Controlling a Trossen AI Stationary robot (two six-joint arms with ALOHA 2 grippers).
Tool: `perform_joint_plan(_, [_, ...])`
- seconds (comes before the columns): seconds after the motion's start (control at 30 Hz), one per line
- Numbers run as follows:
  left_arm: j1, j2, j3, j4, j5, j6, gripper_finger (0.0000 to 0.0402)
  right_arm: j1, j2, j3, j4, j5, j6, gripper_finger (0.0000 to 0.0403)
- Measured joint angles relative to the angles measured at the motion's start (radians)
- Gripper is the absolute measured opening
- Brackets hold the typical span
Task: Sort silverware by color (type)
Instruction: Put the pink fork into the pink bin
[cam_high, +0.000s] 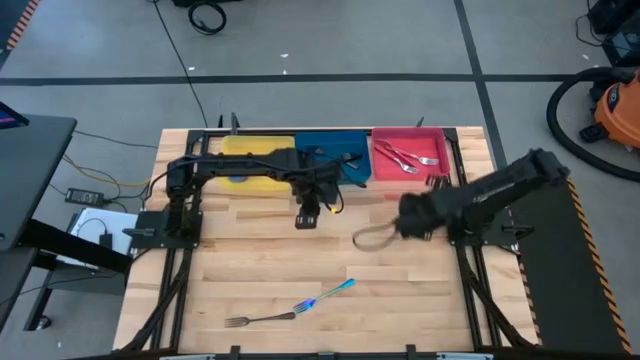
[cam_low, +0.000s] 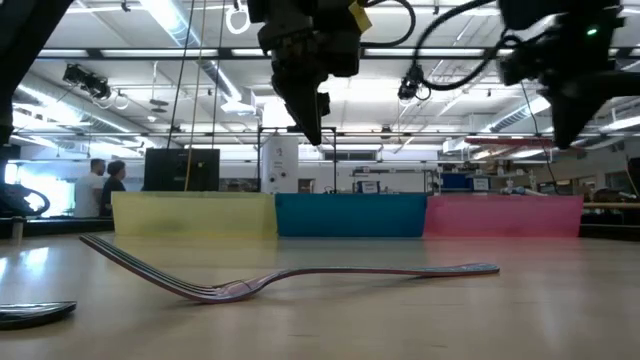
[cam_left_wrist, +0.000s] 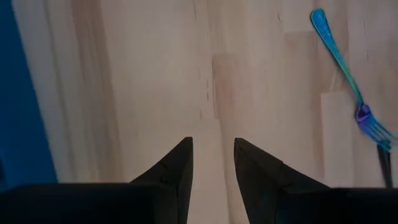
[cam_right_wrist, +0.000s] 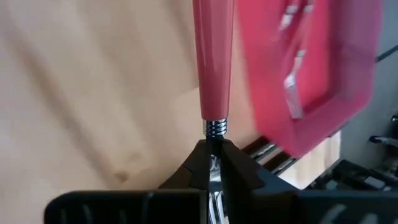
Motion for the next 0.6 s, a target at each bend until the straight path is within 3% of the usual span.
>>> perform_joint_plan(0.27, [0.041,0.0,0.0,-0.021,0.0,0.135,0.0117,-0.395,-0.12,0.0,0.113,0.018,-0.359,0.0026])
perform_joint_plan(0.6, [0.081,0.0,0.0,0.009,-0.01,0.15,0.0117,-0.758,-0.091,0.001,0.385,-0.046,-0.735,0.0026])
